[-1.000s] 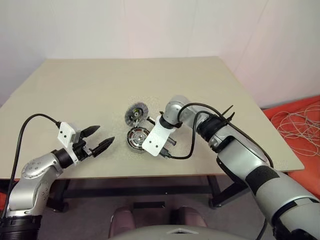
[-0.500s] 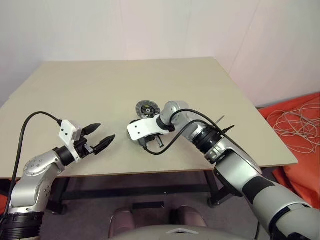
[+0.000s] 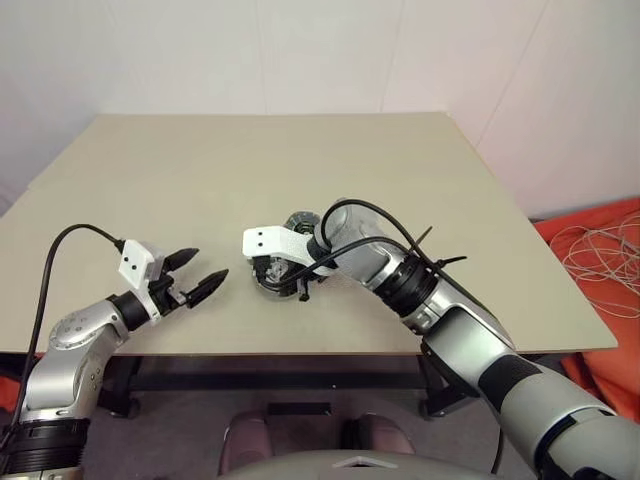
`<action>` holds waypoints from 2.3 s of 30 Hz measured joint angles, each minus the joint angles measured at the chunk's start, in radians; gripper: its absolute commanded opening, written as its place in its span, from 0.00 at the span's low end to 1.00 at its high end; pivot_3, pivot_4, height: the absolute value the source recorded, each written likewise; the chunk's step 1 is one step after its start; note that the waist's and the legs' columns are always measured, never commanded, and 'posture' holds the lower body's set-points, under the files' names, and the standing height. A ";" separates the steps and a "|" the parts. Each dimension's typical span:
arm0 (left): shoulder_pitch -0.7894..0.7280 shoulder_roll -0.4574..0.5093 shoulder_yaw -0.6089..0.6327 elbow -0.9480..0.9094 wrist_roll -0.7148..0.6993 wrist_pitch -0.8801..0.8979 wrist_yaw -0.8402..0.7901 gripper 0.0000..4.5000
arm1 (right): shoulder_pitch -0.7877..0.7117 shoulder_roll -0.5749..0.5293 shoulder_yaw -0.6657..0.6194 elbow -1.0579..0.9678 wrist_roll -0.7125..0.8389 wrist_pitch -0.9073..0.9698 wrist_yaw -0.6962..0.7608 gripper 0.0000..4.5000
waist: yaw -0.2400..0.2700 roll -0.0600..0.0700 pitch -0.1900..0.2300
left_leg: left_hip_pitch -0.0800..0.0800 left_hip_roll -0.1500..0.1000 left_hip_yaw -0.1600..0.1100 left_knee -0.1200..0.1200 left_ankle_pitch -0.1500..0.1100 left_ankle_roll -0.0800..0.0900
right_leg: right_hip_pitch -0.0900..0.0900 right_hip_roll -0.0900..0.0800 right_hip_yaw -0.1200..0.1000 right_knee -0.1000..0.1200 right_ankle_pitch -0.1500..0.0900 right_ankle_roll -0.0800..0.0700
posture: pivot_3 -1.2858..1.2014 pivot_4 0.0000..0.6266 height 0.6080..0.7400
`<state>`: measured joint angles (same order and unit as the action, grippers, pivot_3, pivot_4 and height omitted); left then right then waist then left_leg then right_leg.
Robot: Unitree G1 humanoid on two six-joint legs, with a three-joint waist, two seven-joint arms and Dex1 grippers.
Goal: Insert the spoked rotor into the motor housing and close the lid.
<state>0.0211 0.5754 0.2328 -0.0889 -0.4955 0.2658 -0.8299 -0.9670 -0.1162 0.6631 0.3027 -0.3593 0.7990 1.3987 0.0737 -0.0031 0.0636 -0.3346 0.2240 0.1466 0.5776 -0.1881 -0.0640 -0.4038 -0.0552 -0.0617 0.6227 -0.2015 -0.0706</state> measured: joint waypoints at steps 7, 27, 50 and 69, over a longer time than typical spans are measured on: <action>-0.001 -0.006 0.000 -0.001 0.005 0.000 0.001 1.00 | -0.003 -0.032 0.022 -0.004 0.028 0.007 -0.028 0.36 | 0.002 0.000 0.000 | 0.002 0.000 0.000 0.001 0.001 -0.001 | 0.002 0.000 0.000 0.000 -0.004 0.006 | 0.52 0.00 1.00; -0.011 -0.011 -0.008 0.001 0.008 0.005 -0.005 1.00 | -0.055 -0.245 0.046 -0.235 0.160 -0.311 0.044 1.00 | 0.008 -0.001 0.000 | 0.002 0.000 0.000 0.002 0.001 -0.002 | 0.002 0.000 0.000 0.000 -0.004 0.006 | 0.52 0.00 1.00; 0.026 -0.011 0.000 0.010 -0.013 0.003 -0.029 1.00 | -0.050 -0.193 0.125 0.225 -0.031 -1.055 -0.041 1.00 | -0.005 -0.001 -0.001 | 0.000 0.000 0.000 0.003 0.001 -0.001 | 0.001 0.000 0.000 0.001 -0.003 0.005 | 0.52 0.00 1.00; 0.055 -0.008 0.017 0.015 -0.031 -0.022 -0.062 1.00 | -0.079 -0.138 0.105 0.291 -0.080 -1.080 -0.077 0.03 | -0.004 -0.002 -0.001 | 0.001 0.000 0.000 0.003 0.001 -0.001 | 0.003 0.000 0.000 0.001 -0.003 0.005 | 0.52 0.00 1.00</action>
<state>0.0761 0.5673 0.2501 -0.0743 -0.5268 0.2434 -0.8923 -1.0464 -0.2541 0.7683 0.5941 -0.4390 -0.2807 1.3217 0.0694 -0.0047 0.0626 -0.3337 0.2241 0.1470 0.5808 -0.1875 -0.0649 -0.4003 -0.0554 -0.0616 0.6235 -0.2045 -0.0652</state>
